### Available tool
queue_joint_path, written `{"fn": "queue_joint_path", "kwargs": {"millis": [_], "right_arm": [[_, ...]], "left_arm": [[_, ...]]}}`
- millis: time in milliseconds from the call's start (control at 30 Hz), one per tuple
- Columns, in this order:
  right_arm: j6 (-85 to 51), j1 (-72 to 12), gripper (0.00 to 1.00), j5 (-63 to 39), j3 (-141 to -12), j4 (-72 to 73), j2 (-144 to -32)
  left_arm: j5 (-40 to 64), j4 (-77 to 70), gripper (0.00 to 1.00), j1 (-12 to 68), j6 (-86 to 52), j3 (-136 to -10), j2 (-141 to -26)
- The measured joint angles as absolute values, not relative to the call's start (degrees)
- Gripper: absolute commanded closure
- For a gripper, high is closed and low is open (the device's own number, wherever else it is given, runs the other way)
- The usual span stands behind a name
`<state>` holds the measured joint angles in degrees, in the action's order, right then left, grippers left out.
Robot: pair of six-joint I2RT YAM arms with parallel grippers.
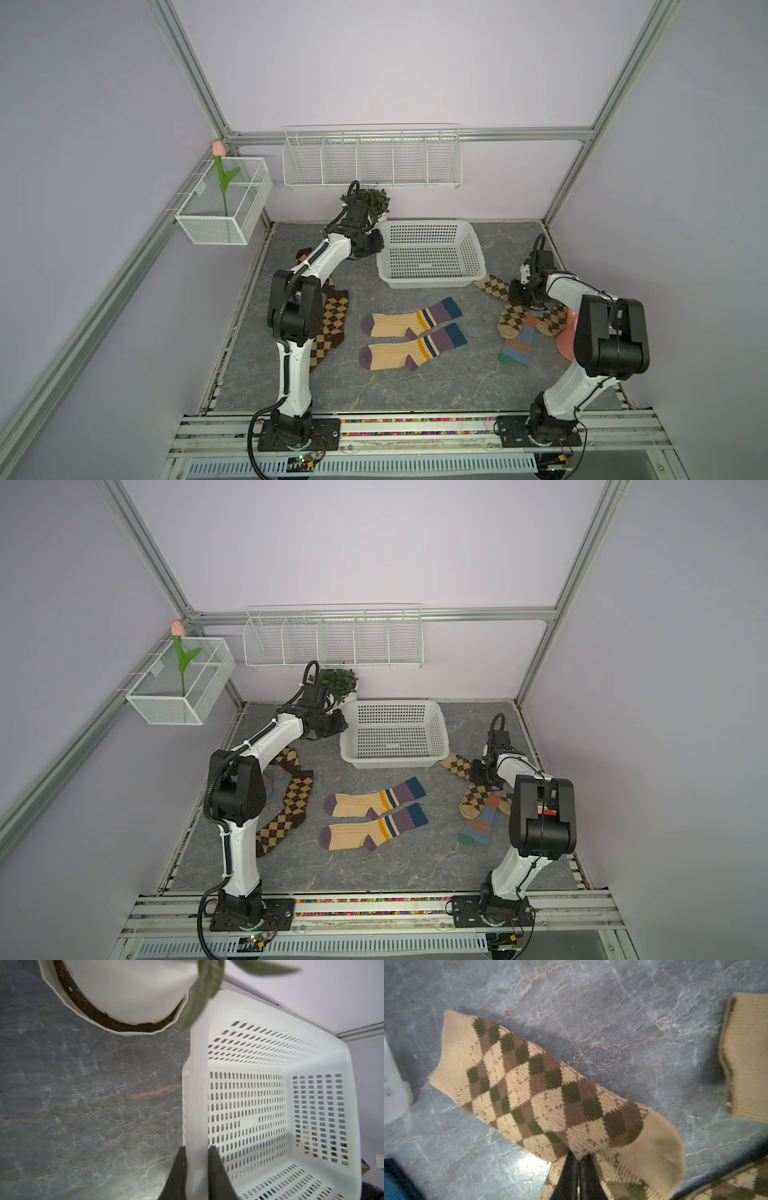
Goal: Place the socks together as a pair
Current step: Move the bin to the center of the board, then adjust the sock at the center of the board.
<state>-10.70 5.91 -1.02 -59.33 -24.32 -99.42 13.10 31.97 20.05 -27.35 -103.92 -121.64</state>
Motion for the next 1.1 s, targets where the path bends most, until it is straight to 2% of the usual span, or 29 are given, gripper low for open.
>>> {"fn": "queue_joint_path", "kwargs": {"millis": [233,300,367,400,500,800,967,1100], "right_arm": [[-10.8,6.7,0.93,-0.4,-57.5,-23.7,-97.1],[-10.9,6.8,0.92,0.3,-56.6,-23.3,-95.0],[-11.0,6.8,0.83,0.7,-55.5,-22.7,-92.0],[-11.1,6.8,0.75,0.7,-54.7,-22.3,-89.9],[-11.4,6.6,0.61,0.6,-53.1,-21.3,-83.9],[-12.5,1.3,0.55,-3.1,-52.6,-21.2,-73.0],[-13.8,-5.0,0.55,-8.0,-48.3,-21.5,-66.7],[-14.6,-13.2,0.57,-10.7,-44.3,-21.8,-64.4]], "left_arm": [[13.4,31.9,1.0,19.7,-26.8,-104.5,-122.0],[13.6,32.1,0.86,19.8,-26.2,-105.4,-122.6],[13.8,32.5,0.68,19.8,-25.5,-106.7,-123.4],[13.7,33.0,0.61,19.8,-24.8,-107.6,-123.9],[13.5,34.6,0.5,19.8,-23.0,-109.6,-125.0],[10.0,36.9,0.45,19.9,-20.4,-105.5,-120.4],[7.1,35.2,0.45,20.0,-20.4,-89.6,-104.9],[4.3,31.9,0.46,21.9,-21.4,-72.9,-89.5]]}}
